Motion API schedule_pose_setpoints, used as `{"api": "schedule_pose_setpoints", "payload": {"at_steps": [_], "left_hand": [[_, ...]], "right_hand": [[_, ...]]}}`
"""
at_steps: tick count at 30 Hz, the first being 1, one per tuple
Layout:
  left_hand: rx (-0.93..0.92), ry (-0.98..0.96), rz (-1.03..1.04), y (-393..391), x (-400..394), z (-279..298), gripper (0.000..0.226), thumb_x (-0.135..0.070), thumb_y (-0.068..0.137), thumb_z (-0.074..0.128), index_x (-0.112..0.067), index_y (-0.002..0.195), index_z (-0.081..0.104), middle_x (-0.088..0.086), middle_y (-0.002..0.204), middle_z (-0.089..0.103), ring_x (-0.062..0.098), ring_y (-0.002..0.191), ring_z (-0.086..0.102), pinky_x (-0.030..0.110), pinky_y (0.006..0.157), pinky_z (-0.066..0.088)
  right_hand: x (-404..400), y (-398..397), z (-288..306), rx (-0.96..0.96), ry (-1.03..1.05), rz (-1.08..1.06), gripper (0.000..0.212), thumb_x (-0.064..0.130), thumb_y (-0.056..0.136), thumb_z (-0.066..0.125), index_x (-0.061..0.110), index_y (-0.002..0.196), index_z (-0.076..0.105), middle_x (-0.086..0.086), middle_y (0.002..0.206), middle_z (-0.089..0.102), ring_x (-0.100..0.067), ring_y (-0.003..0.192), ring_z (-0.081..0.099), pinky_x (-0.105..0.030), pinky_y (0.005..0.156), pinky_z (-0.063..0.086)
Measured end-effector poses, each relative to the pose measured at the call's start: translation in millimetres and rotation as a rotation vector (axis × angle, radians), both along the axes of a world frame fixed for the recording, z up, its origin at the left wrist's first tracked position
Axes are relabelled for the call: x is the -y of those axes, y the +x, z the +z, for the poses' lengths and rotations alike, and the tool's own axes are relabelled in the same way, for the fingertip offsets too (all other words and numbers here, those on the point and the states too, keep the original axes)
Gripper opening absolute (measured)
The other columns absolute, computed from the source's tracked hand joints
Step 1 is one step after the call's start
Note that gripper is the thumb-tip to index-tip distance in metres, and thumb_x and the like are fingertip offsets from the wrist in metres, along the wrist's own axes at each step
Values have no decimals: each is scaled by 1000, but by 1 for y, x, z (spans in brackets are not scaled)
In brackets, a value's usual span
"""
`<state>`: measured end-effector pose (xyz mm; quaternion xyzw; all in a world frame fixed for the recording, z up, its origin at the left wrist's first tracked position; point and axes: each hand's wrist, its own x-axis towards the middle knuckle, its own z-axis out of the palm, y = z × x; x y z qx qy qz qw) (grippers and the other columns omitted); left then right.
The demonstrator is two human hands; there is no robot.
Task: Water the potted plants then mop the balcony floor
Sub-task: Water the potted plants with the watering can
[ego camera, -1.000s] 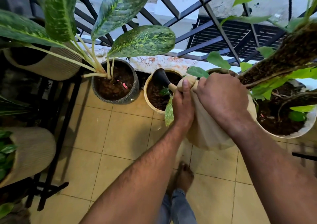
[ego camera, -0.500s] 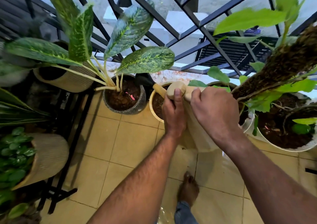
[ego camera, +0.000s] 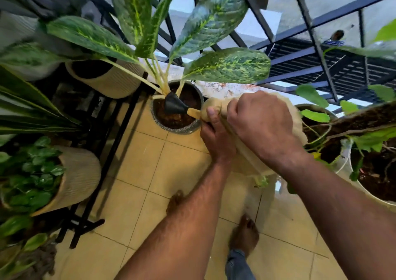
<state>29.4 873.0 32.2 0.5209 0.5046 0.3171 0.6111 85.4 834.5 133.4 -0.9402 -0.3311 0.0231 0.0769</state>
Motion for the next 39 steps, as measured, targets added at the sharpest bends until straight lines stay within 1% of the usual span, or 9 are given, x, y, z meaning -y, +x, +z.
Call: {"api": "schedule_pose_setpoints", "payload": {"at_steps": [4, 8, 11, 14, 21, 24, 27, 34, 39], "left_hand": [[32, -90, 77, -2, -25, -10, 41, -57, 99, 40, -26, 90, 66, -12, 83, 74, 7, 83, 70, 24, 72, 53], [92, -166, 115, 1, -44, -20, 38, -41, 108, 39, -14, 110, 66, 12, 107, 74, 29, 104, 70, 43, 88, 56], [104, -212, 161, 7, -58, -23, 33, -34, 109, 41, -14, 109, 67, 14, 109, 74, 13, 98, 72, 30, 84, 56], [95, -246, 173, 16, -68, -29, 26, -25, 109, 42, -26, 94, 63, -11, 84, 72, -15, 75, 64, 8, 69, 47], [91, -336, 151, 20, -77, -33, 37, -32, 109, 42, -6, 112, 68, 8, 103, 73, 20, 94, 69, 19, 73, 51], [95, -265, 138, 17, -72, -36, 27, -31, 109, 45, -17, 106, 68, 3, 99, 74, 24, 97, 71, 33, 80, 55], [120, -236, 119, 15, -67, -39, 38, -39, 106, 45, -8, 110, 68, 14, 105, 74, 31, 101, 70, 49, 87, 55], [35, -85, 17, -5, -52, -40, 64, -67, 92, 39, -12, 114, 65, 6, 104, 73, 22, 99, 70, 43, 87, 56], [-63, 64, -61, -25, -39, -36, 55, -62, 95, 40, -17, 118, 62, 1, 109, 72, 16, 102, 67, 41, 90, 55]], "right_hand": [[-38, -3, -4, 24, -75, 70, 37, 34, 96, 46, 15, 65, 38, -3, 59, 29, -30, 61, 38, -34, 58, 27], [-65, -6, -5, 65, -131, 132, 42, 40, 93, 34, 17, 59, 31, 1, 55, 19, -29, 57, 37, -33, 55, 25], [-79, -7, -2, 66, -55, 181, 45, 48, 85, 19, 15, 56, 30, 0, 54, 17, -28, 53, 31, -32, 52, 19], [-92, -4, -3, 25, -18, 196, 51, 54, 82, 16, 12, 54, 28, -3, 52, 24, -27, 51, 31, -28, 49, 16], [-100, 6, -8, -40, -70, 206, 59, 63, 77, 9, 14, 49, 26, -5, 48, 24, -27, 48, 34, -25, 47, 14], [-96, 8, -12, -48, -91, 152, 59, 61, 76, 9, 13, 49, 28, -5, 48, 25, -27, 44, 28, -25, 46, 13], [-88, 7, -15, -55, -85, 127, 53, 56, 79, 12, 14, 48, 25, -4, 47, 22, -26, 41, 25, -26, 46, 16], [-57, 4, -33, -64, -72, 31, 57, 43, 97, 36, 14, 48, 26, -1, 47, 25, -29, 46, 30, -30, 47, 14], [-29, -9, -45, -74, -26, -21, 60, 39, 101, 42, 8, 49, 39, -3, 47, 32, -30, 49, 37, -31, 48, 22]]}}
